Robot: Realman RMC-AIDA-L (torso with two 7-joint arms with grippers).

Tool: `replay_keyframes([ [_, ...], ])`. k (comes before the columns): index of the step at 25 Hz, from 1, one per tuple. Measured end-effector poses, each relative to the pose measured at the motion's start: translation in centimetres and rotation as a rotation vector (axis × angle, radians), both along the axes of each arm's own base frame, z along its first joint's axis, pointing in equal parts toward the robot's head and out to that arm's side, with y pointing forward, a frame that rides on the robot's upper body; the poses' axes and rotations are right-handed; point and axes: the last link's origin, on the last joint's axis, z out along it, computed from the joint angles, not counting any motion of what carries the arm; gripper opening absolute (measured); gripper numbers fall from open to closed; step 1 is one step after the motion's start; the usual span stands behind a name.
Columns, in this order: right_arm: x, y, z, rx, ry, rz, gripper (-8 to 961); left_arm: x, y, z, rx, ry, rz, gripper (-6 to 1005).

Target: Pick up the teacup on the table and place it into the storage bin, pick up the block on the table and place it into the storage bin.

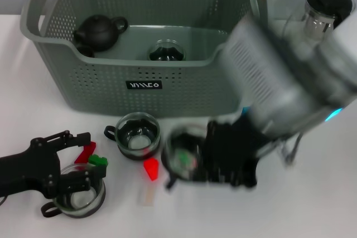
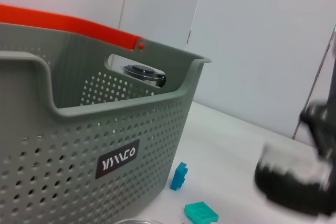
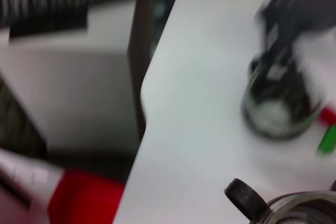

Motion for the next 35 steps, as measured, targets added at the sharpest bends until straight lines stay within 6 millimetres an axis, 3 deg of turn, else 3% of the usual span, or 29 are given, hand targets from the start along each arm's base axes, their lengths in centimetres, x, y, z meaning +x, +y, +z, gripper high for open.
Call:
replay_keyframes([
  [1,0.0,0.0,0.0,0.000,0.000,0.000,56,0.0,0.0,0.0,0.001,0.001,0.001,858],
  [6,-0.9,2.1,5.4,0.120,0.311,-0.093,56,0.0,0.1,-0.1,0.004,0.001,0.004,858],
  [8,-1.5,3.3,6.5,0.197,0.389,-0.154,57,0.0,0.1,-0.1,0.003,-0.001,0.004,858],
  [16,-6.5,9.2,7.9,0.484,0.546,-0.387,56,0.6,0.7,-0.4,-0.002,-0.020,-0.012,858],
  [20,-8.8,12.4,6.4,0.579,0.458,-0.495,56,0.7,0.9,-0.5,-0.005,-0.023,-0.015,858],
  [24,-9.6,15.0,2.9,0.640,0.322,-0.522,56,0.8,1.1,-0.6,-0.003,-0.021,-0.011,858],
  [29,-8.8,16.9,-2.1,0.694,0.207,-0.517,57,0.6,1.2,-0.9,0.002,-0.021,0.005,858],
  [35,-6.7,17.1,-5.3,0.745,0.110,-0.497,57,0.7,1.3,-1.1,0.002,-0.023,0.003,857],
])
